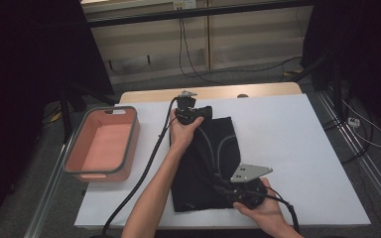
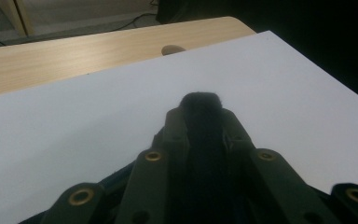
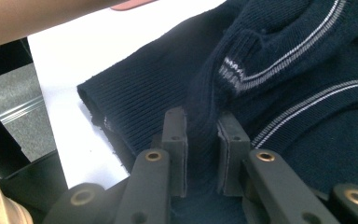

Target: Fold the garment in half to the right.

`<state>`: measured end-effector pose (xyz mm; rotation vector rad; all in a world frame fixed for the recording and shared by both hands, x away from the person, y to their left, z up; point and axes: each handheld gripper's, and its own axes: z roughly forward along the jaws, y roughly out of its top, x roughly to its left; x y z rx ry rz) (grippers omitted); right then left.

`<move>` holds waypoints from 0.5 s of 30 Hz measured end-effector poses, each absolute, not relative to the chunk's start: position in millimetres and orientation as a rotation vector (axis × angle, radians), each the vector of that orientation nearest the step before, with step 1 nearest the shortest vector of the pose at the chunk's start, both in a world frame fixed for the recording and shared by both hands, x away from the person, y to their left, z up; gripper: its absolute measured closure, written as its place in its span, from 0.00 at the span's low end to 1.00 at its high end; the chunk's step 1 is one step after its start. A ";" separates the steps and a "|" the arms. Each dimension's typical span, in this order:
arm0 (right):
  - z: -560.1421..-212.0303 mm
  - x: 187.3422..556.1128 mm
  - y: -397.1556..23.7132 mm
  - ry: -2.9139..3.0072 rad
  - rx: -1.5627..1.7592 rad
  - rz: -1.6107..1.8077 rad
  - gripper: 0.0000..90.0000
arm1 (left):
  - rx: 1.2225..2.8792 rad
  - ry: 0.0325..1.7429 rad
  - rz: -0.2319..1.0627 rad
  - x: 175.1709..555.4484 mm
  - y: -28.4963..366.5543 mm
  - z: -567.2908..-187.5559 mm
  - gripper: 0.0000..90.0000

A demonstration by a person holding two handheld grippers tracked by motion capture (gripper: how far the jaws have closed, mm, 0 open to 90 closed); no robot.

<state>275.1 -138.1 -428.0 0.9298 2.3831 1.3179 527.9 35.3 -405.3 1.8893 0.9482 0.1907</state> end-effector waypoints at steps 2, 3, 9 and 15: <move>-427.6 273.3 -138.6 2.386 0.926 1.309 0.86 | 1.890 0.944 0.192 526.6 33.3 -404.5 0.85; -427.9 272.4 -139.2 2.385 0.925 1.305 0.86 | 1.890 0.945 0.193 526.1 32.3 -404.4 0.85; -432.5 272.0 -143.9 2.394 0.937 1.287 0.85 | 1.913 0.947 0.195 527.8 25.0 -411.5 0.85; -437.4 272.3 -146.2 2.402 0.947 1.280 0.84 | 1.931 0.959 0.183 530.3 13.9 -424.2 0.83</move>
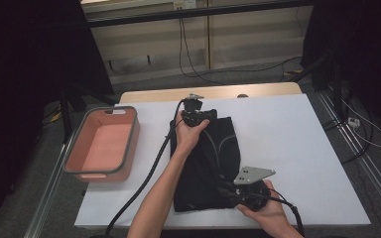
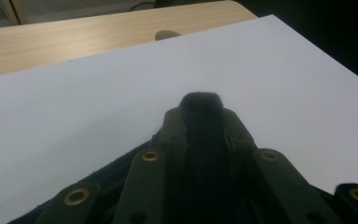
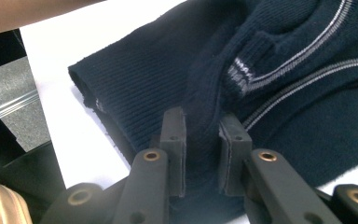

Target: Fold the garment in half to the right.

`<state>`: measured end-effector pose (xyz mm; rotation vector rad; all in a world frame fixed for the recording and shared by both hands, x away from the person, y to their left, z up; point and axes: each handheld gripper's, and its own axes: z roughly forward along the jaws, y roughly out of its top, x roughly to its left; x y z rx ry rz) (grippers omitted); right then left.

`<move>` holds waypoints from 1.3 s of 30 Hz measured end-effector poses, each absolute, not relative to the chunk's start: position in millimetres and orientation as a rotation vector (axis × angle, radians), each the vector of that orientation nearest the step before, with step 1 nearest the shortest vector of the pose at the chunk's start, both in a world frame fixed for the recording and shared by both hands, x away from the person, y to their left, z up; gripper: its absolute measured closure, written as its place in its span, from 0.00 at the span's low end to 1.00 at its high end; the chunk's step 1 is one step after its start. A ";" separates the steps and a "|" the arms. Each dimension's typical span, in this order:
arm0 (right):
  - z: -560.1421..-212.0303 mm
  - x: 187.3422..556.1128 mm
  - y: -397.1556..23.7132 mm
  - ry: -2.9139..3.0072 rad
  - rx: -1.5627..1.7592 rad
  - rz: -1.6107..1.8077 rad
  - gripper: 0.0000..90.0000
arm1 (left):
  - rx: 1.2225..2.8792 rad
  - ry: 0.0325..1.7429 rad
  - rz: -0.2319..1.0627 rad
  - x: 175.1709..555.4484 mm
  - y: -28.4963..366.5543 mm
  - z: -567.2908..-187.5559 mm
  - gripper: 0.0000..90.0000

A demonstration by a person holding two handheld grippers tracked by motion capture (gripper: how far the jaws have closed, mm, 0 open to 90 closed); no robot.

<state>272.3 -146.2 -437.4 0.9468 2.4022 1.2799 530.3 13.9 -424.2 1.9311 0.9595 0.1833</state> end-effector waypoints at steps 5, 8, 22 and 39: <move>-440.4 271.7 -151.0 2.400 0.962 1.244 0.79 | 1.939 0.965 0.191 529.5 11.2 -422.8 0.66; -442.1 274.0 -155.5 2.399 0.987 1.240 0.77 | 1.928 0.955 0.202 527.6 16.3 -413.0 0.63; -445.8 270.7 -163.9 2.441 1.031 1.200 0.89 | 1.937 0.949 0.240 513.8 51.4 -407.0 0.35; -456.3 268.9 -178.7 2.460 1.098 1.142 0.64 | 1.961 0.942 0.334 490.5 91.8 -411.7 0.11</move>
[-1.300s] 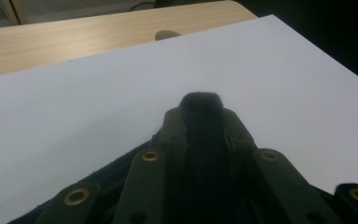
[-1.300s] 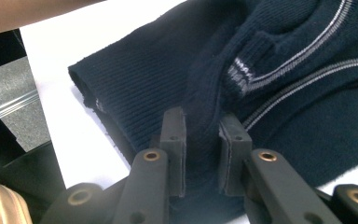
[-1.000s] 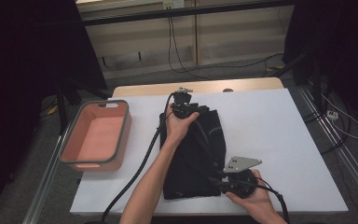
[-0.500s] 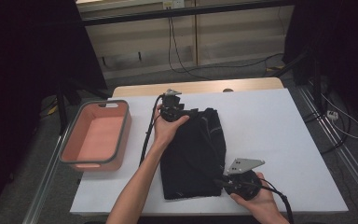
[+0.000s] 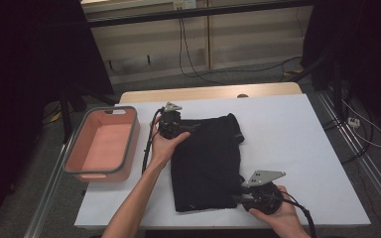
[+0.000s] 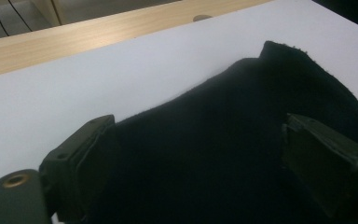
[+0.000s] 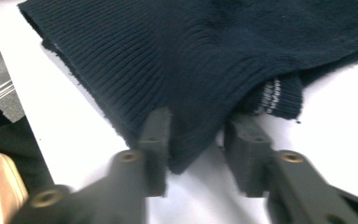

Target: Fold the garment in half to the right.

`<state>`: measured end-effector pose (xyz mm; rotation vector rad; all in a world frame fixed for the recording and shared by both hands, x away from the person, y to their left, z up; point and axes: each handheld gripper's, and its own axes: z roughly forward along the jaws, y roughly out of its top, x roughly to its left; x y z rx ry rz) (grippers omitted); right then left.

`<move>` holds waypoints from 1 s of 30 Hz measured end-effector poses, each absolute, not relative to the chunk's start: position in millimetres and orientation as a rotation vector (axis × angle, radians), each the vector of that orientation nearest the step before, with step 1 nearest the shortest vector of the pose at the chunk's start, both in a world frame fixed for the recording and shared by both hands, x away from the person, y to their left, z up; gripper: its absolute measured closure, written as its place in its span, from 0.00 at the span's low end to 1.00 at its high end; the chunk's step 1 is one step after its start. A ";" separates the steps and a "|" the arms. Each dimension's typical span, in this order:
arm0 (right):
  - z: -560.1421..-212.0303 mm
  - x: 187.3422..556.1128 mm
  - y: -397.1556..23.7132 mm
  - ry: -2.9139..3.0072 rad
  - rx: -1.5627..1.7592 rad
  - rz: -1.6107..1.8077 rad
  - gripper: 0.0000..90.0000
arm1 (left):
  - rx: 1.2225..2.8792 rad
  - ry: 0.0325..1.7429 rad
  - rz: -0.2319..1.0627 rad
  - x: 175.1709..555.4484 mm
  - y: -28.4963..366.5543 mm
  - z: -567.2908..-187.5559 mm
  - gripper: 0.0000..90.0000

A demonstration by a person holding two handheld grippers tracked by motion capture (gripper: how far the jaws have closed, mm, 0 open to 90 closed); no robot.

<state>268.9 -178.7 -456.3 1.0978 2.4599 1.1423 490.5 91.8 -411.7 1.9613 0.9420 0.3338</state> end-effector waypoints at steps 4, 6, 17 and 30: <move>-453.0 272.5 -183.2 2.424 1.110 1.165 0.49 | 1.954 0.913 0.345 482.6 101.4 -408.1 0.06; -450.4 274.3 -184.1 2.399 1.103 1.171 0.44 | 1.950 0.912 0.340 478.5 106.3 -407.3 0.06; -427.0 290.0 -191.1 2.278 1.055 1.218 0.34 | 1.974 0.877 0.386 445.4 129.6 -409.3 0.07; -424.3 361.1 -191.8 2.210 1.090 1.136 0.45 | 1.984 0.821 0.377 398.4 151.6 -426.5 0.08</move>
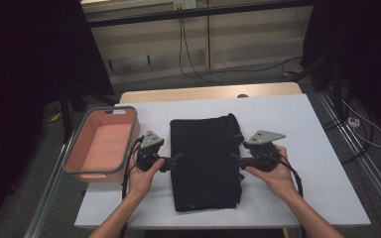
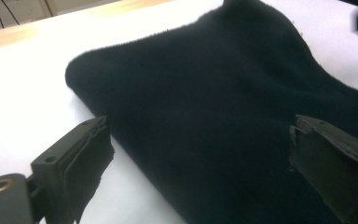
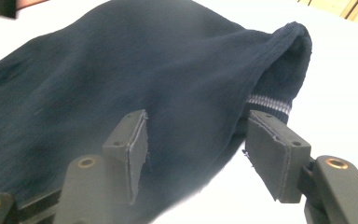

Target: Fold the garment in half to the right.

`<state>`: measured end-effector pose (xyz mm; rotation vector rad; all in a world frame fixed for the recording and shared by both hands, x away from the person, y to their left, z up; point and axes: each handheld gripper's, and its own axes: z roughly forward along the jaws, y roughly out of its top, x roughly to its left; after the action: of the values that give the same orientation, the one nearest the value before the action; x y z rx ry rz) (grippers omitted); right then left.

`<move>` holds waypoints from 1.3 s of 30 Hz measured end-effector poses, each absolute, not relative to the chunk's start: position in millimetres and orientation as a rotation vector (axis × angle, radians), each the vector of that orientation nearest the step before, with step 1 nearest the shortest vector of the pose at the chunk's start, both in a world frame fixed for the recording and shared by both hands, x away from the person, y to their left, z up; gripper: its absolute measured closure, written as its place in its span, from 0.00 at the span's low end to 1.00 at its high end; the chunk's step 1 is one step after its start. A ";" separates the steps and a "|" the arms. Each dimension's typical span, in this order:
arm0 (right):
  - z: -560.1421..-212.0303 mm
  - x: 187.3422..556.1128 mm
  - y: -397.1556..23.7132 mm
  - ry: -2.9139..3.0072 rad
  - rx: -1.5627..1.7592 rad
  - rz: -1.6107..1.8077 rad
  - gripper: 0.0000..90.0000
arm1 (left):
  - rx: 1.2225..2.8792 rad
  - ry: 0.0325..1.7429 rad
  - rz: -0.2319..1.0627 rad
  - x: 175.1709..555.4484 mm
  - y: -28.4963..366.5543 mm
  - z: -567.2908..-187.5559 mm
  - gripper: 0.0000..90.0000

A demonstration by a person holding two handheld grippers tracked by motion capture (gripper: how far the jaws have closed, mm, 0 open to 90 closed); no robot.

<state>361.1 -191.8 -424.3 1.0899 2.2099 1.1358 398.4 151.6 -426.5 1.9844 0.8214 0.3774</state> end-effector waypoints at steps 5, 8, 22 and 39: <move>-426.3 381.6 -183.8 2.219 1.121 1.132 0.45 | 2.018 0.792 0.346 375.0 151.1 -428.4 0.08; -423.8 390.6 -180.6 2.205 1.112 1.118 0.47 | 2.032 0.777 0.345 364.4 154.2 -430.1 0.08; -422.8 450.6 -177.4 2.136 1.127 0.989 0.64 | 1.986 0.773 0.354 319.7 187.3 -444.5 0.08; -430.3 495.4 -185.5 2.118 1.251 0.978 0.94 | 1.959 0.817 0.379 328.8 204.0 -443.6 0.08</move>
<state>495.4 -185.5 -430.3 1.2511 2.1183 0.9779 328.8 204.0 -443.6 1.9586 0.8171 0.3794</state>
